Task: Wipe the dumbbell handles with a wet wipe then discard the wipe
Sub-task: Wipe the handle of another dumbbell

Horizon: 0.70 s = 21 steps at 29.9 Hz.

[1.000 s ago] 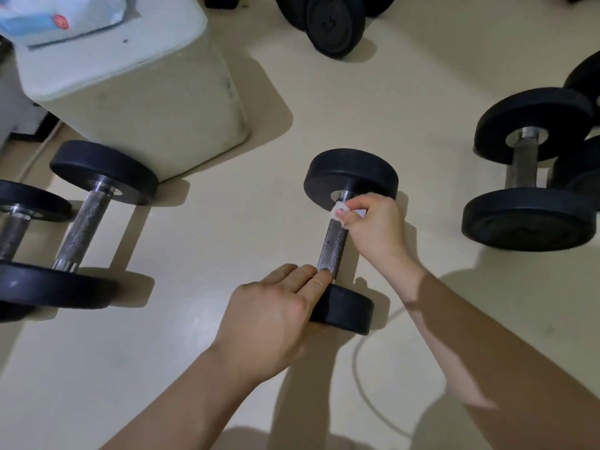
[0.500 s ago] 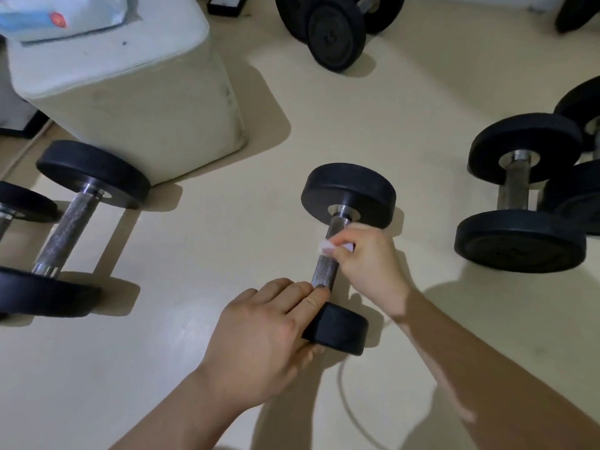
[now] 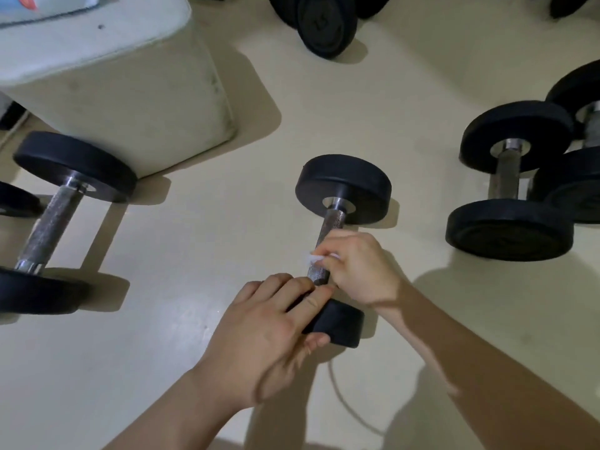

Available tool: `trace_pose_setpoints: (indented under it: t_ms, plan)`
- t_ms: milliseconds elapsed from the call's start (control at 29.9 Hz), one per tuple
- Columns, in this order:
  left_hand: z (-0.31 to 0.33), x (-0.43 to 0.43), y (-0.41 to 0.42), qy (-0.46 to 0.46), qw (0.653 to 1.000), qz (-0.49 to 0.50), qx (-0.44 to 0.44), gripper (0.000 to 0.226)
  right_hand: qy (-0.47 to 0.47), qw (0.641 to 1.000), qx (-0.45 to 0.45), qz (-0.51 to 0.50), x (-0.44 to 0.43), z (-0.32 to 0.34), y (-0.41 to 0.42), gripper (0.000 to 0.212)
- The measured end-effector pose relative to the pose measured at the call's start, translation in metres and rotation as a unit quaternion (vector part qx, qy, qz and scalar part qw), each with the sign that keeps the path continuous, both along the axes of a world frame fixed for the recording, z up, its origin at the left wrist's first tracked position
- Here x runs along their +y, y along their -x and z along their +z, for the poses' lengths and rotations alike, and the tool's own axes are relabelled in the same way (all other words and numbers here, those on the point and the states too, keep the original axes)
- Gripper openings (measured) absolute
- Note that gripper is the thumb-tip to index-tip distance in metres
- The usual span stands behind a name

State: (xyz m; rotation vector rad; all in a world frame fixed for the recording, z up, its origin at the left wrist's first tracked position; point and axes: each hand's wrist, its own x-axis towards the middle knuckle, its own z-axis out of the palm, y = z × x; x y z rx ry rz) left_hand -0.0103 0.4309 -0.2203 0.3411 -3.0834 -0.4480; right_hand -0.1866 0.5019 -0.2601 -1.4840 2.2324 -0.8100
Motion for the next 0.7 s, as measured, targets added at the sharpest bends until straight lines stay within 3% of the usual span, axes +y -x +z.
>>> trace_pose_setpoints:
  t_ms: [134, 267, 368, 401, 501, 635, 702]
  plan:
    - [-0.002, 0.004, 0.002, 0.006, 1.0, -0.003, 0.005, 0.05, 0.021, 0.992, 0.001, -0.123, -0.015, -0.005, 0.017, 0.011]
    - [0.0, 0.006, 0.002, -0.006, 1.0, 0.007, 0.007, 0.05, 0.008, 0.998, -0.057, -0.024, 0.003, -0.004, 0.003, 0.01]
    - [-0.003, 0.004, 0.001, -0.013, 1.0, 0.004, 0.012, 0.049, 0.061, 0.983, -0.058, -0.162, -0.009, -0.008, 0.022, 0.012]
    - [-0.002, 0.002, 0.0, -0.023, 1.0, 0.006, 0.009, 0.049, 0.06, 0.98, -0.081, -0.172, -0.007, -0.008, 0.016, 0.01]
    - [-0.002, -0.002, -0.002, -0.097, 0.995, 0.038, 0.003, 0.048, 0.034, 0.991, -0.117, -0.062, 0.0, -0.01, -0.004, 0.008]
    - [-0.008, -0.007, -0.005, -0.159, 0.985, 0.063, 0.004, 0.045, 0.107, 0.964, -0.121, -0.211, -0.017, -0.014, 0.018, 0.008]
    - [-0.008, -0.007, -0.006, -0.201, 0.976, 0.087, 0.019, 0.044, 0.089, 0.964, -0.169, -0.184, -0.006, -0.016, -0.004, 0.005]
